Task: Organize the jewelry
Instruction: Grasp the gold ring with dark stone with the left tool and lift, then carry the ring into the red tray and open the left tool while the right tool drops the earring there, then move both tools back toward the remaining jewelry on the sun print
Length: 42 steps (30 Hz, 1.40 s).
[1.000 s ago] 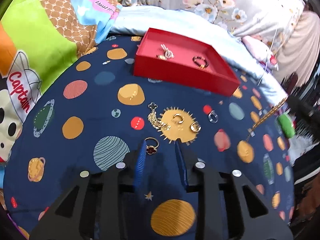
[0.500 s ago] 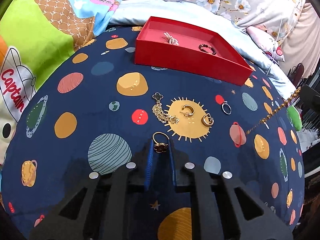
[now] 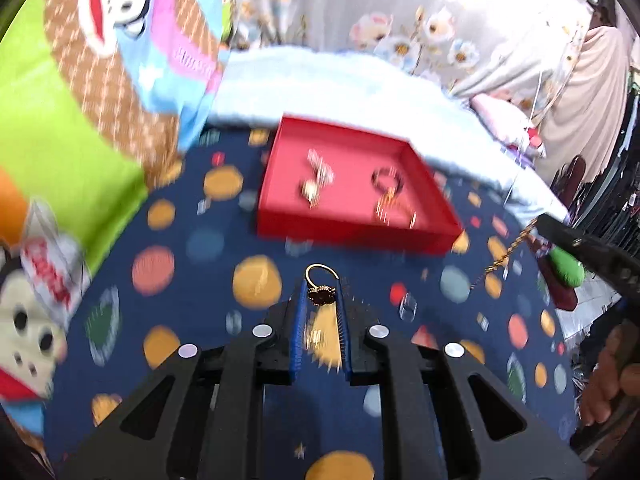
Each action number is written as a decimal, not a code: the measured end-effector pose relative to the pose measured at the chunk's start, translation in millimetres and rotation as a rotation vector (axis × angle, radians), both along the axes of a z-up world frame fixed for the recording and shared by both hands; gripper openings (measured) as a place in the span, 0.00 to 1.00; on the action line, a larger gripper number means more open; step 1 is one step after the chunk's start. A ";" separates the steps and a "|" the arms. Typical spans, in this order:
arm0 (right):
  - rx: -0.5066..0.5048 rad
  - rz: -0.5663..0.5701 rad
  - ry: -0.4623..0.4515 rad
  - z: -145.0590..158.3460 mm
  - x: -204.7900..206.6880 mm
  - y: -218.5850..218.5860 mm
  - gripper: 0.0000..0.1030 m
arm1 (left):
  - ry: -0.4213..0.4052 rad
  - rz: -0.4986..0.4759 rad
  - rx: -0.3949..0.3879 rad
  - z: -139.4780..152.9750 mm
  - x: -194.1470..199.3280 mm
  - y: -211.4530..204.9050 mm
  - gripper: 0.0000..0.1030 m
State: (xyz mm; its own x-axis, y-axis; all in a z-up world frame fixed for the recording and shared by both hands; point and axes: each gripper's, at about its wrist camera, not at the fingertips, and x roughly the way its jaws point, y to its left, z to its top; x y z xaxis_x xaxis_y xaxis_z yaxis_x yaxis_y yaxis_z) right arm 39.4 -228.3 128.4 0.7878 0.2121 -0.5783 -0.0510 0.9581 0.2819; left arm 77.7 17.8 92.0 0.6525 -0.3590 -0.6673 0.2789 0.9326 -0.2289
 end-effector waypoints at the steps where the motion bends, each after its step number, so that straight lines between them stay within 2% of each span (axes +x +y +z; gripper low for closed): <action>1: 0.005 0.001 -0.005 3.1 9.1 -2.9 0.05 | -0.014 -0.004 -0.004 7.6 7.0 -1.8 0.13; 5: 0.018 0.005 -0.007 7.1 46.0 -7.3 0.05 | -0.045 -0.029 -0.026 28.9 40.4 -13.8 0.13; 9: 0.066 0.025 0.028 -2.6 90.6 -6.4 0.05 | -0.048 -0.028 -0.019 31.4 76.2 -29.2 0.13; 14: 0.068 0.047 0.055 -17.1 129.2 8.5 0.05 | -0.011 -0.019 -0.002 14.4 119.2 -43.8 0.13; 22: 0.034 0.083 0.106 -48.0 165.9 35.7 0.05 | 0.065 -0.012 -0.001 -21.7 147.9 -47.7 0.13; 23: 0.032 0.075 0.100 -48.3 165.2 35.8 0.07 | 0.065 -0.007 0.000 -22.5 148.1 -47.6 0.14; 24: 0.031 0.069 0.093 -48.3 164.3 35.5 0.10 | 0.062 0.000 0.002 -22.9 148.0 -46.9 0.18; 25: 0.030 0.064 0.090 -47.4 163.5 34.8 0.10 | 0.057 0.008 0.005 -22.4 147.6 -46.1 0.30; 27: 0.039 0.055 0.078 -43.8 158.3 31.3 0.10 | 0.037 0.037 0.002 -18.8 144.9 -42.4 0.46; 32: 0.055 0.043 0.039 -31.1 126.4 22.3 0.12 | -0.001 0.062 -0.023 -5.1 126.5 -28.9 0.49; 35: 0.071 0.041 0.033 -31.1 93.3 18.0 0.18 | -0.014 0.078 -0.032 -2.5 98.8 -16.8 0.53; 38: 0.067 0.041 0.053 -40.3 59.6 18.5 0.19 | 0.003 0.082 -0.018 -11.3 73.3 -11.1 0.53; 42: 0.046 0.042 0.112 -61.9 25.0 21.6 0.19 | 0.066 0.063 0.005 -36.1 35.4 -8.9 0.53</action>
State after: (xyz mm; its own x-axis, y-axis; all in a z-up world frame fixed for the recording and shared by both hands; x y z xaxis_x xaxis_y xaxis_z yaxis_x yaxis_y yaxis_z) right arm 64.3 -206.7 66.4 0.7085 0.2716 -0.6513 -0.0565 0.9418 0.3313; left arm 113.1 8.9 55.9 0.6285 -0.3151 -0.7111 0.2039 0.9490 -0.2404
